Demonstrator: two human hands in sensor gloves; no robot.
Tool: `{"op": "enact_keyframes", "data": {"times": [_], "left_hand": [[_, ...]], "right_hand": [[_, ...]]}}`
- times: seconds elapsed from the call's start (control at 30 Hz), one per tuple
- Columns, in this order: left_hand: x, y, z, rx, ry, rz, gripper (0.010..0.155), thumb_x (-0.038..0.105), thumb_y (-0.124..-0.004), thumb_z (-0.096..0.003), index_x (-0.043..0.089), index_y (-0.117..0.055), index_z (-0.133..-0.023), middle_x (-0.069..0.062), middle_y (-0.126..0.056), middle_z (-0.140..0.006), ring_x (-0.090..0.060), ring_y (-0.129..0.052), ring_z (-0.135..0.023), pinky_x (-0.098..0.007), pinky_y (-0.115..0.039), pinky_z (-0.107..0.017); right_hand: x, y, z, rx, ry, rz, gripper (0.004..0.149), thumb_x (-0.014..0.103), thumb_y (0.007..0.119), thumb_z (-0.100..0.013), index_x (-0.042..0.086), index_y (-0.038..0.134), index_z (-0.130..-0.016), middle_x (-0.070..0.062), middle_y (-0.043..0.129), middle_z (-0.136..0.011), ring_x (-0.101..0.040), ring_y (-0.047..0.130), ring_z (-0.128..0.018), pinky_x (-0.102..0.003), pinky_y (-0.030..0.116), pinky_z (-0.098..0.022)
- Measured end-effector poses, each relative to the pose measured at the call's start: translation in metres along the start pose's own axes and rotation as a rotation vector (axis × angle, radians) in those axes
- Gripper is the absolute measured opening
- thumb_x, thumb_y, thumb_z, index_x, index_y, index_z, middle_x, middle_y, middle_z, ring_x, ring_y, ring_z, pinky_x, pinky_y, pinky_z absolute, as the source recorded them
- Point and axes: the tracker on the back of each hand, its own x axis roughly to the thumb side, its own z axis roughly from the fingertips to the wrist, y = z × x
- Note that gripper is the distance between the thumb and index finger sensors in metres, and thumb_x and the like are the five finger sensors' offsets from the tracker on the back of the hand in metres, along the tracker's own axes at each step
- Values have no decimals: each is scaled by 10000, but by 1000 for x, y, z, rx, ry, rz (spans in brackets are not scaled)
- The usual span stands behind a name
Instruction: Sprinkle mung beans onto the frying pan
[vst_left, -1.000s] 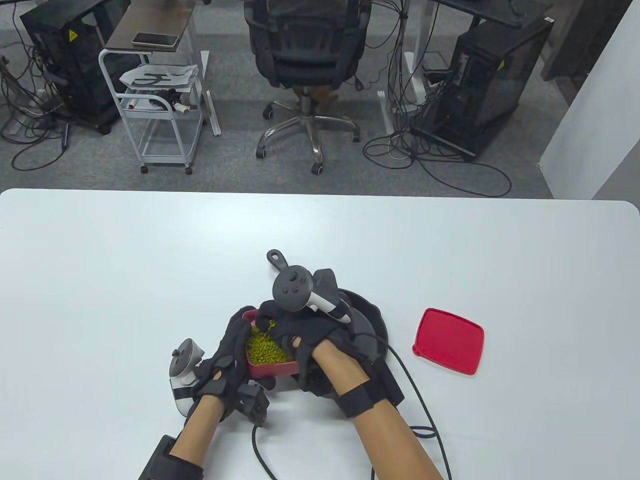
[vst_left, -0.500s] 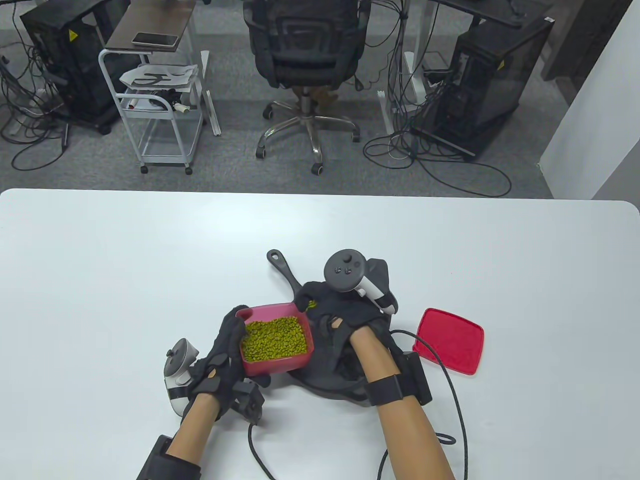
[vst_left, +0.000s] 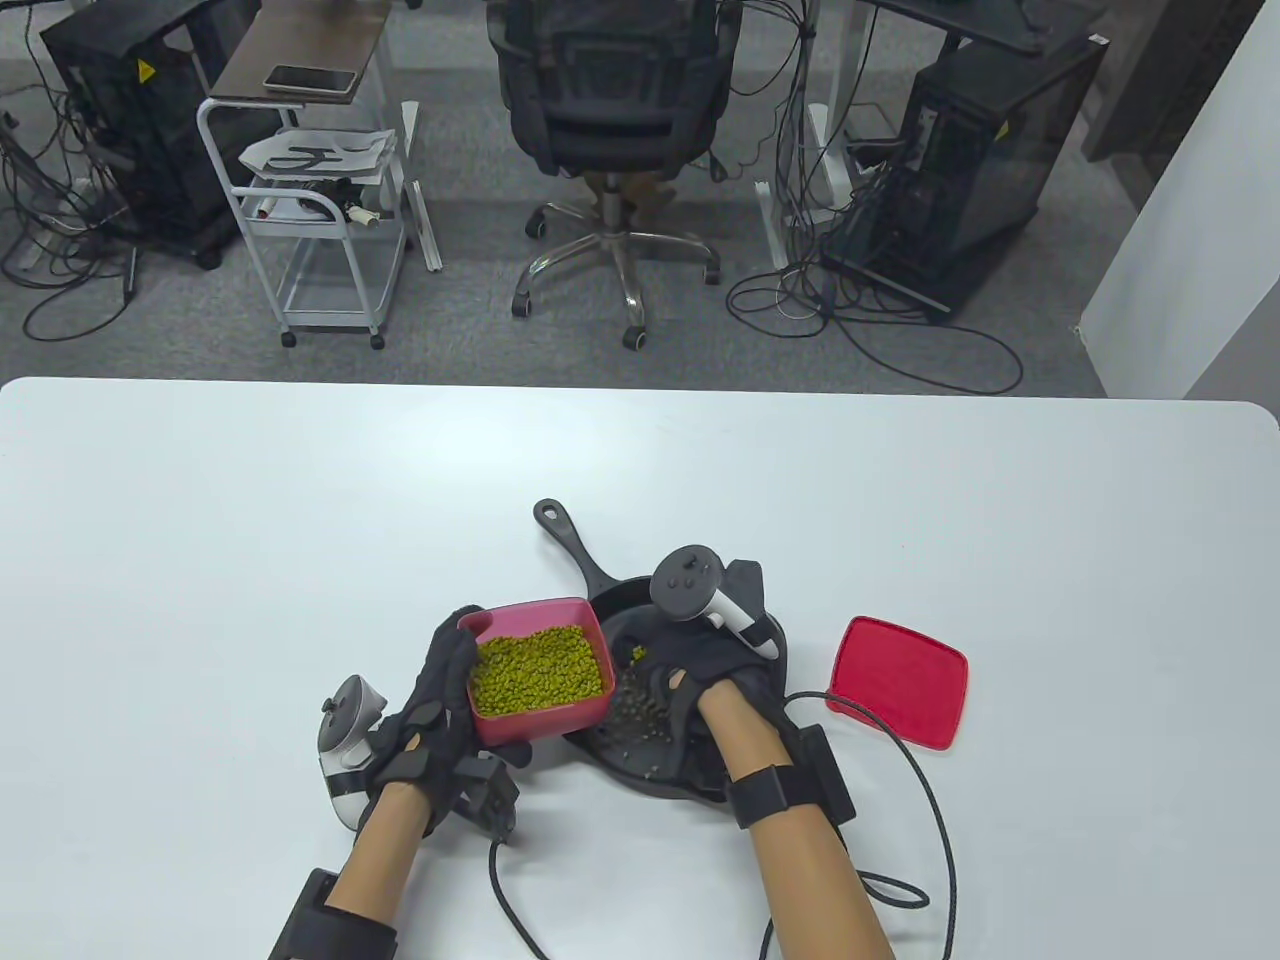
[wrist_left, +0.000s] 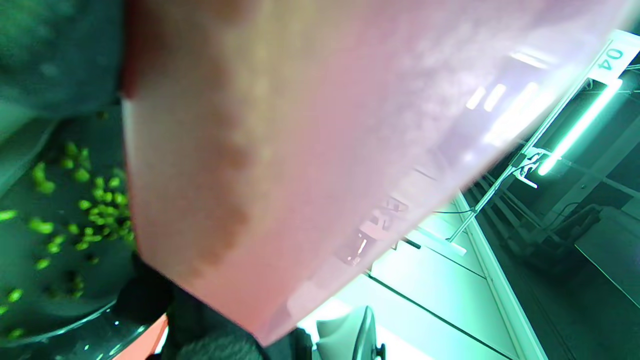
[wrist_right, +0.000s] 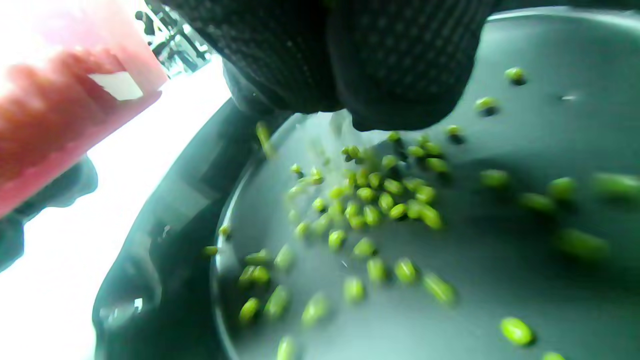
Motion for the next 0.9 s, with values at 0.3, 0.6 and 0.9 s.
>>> {"op": "enact_keyframes", "data": {"times": [0.3, 0.6, 0.9], "left_hand": [[1, 2, -1, -6, -1, -4, 711, 753, -641, -472, 483, -426, -1094, -175, -534, -1075, -410, -927, -625, -455, -932, -198], [1, 4, -1, -4, -1, -7, 710, 752, -640, -474, 482, -425, -1094, -175, -532, -1076, -410, -926, -626, -456, -932, -200], [1, 5, -2, -7, -2, -22, 711, 750, -642, -472, 479, -427, -1094, -175, -534, -1074, -412, -927, -623, -457, -931, -196]], "right_hand": [[1, -24, -17, -155, 52, 119, 373, 132, 846, -515, 232, 826, -874, -147, 815, -941, -411, 923, -632, -312, 932, -320], [-17, -33, 3, -68, 118, 282, 377, 136, 835, -524, 228, 820, -889, -155, 800, -960, -428, 904, -669, -332, 925, -362], [-5, -14, 25, 117, -1, 205, 402, 192, 825, -542, 216, 784, -941, -185, 744, -1024, -468, 842, -771, -400, 890, -467]]}}
